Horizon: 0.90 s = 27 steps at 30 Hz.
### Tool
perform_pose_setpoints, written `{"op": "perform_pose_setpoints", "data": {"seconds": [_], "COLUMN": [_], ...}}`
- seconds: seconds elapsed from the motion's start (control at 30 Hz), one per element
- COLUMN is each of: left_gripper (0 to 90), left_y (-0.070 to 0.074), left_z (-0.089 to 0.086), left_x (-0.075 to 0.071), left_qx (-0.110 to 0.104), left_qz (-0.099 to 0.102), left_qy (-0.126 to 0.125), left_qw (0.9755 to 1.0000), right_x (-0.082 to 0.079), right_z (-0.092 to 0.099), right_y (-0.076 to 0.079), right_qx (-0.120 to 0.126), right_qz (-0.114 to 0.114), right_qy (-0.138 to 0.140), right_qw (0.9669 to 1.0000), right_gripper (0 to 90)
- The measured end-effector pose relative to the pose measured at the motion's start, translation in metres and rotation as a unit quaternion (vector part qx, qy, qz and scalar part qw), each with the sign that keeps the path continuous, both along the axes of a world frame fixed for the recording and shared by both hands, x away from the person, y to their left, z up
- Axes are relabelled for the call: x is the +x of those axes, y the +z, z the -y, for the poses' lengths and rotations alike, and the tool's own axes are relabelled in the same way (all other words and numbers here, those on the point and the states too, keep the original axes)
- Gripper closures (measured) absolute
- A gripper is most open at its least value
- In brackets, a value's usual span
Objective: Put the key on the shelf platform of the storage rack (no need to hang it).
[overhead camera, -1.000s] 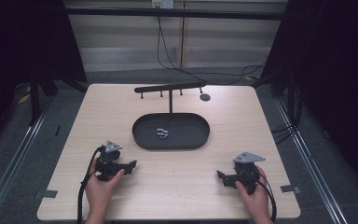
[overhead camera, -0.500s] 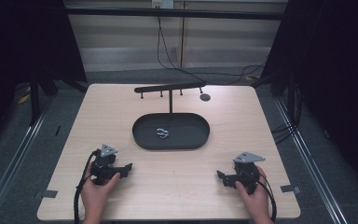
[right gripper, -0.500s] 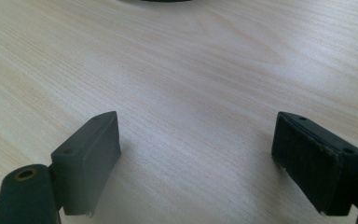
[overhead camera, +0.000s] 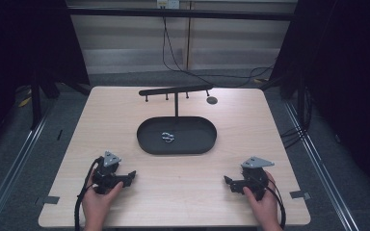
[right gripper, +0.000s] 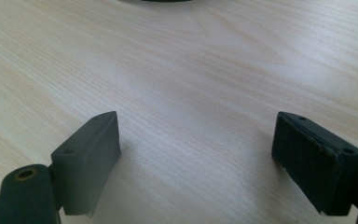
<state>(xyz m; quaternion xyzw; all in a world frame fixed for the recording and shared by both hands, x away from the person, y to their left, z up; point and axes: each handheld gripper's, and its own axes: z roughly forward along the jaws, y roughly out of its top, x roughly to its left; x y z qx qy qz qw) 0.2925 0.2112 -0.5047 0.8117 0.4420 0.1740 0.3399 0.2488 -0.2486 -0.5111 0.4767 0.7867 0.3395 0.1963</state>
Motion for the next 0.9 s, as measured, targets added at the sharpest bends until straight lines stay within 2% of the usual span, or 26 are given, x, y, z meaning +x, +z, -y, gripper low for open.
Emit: {"op": "perform_pose_setpoints", "data": {"seconds": [0.2,0.47,0.9], "left_gripper": [19.0,14.1,13.8], "left_y": [-0.0033,-0.0042,-0.0041], "left_z": [-0.0023,-0.0024,-0.0025], "left_x": [-0.0019,-0.0005,-0.0005], "left_qx": [-0.008,-0.01,-0.007], "left_qz": [0.013,0.01,0.009], "left_qy": [-0.005,-0.017,-0.017], "left_qw": [0.9999,0.9998,0.9998], "right_x": [0.0,0.0,0.0], "right_z": [0.0,0.0,0.0], "right_y": [0.0,0.0,0.0], "right_qx": [0.0,0.0,0.0], "right_qz": [0.0,0.0,0.0], "right_qy": [0.0,0.0,0.0], "right_qw": [1.0,1.0,1.0], "right_gripper": [14.9,14.9,14.9]}}
